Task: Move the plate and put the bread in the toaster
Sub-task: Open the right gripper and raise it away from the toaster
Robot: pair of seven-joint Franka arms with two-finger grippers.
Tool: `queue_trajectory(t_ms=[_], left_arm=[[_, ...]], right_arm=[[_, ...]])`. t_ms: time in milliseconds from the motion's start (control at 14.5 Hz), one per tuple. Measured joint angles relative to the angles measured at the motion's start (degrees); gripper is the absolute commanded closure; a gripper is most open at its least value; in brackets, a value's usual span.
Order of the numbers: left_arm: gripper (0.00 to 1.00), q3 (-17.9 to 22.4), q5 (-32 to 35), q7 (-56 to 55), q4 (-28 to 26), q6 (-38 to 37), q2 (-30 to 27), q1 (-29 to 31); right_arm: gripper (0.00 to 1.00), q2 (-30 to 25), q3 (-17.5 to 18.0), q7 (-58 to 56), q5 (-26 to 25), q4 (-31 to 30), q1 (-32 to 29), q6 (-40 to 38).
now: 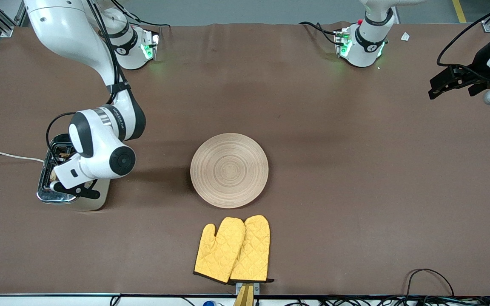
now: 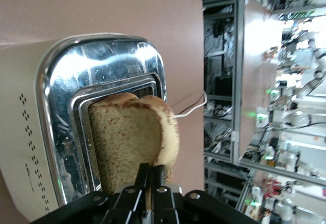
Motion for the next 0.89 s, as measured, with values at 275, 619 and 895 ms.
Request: queue_trajectory(t_ms=[275, 619, 895], left_arm=[[0.00, 0.0, 0.0, 0.0, 0.0, 0.0, 0.0, 0.0], [0.00, 0.0, 0.0, 0.0, -0.1, 0.0, 0.0, 0.0], [0.00, 0.0, 0.0, 0.0, -0.1, 0.0, 0.0, 0.0]], right_arm=[[0.00, -2.6, -0.4, -10.8, 18.7, 9.7, -7.0, 0.4], [0.00, -9.4, 0.0, -13.0, 31.2, 16.5, -8.1, -5.8], [0.00, -13.3, -0.1, -15.4, 36.8, 16.7, -10.0, -5.7]])
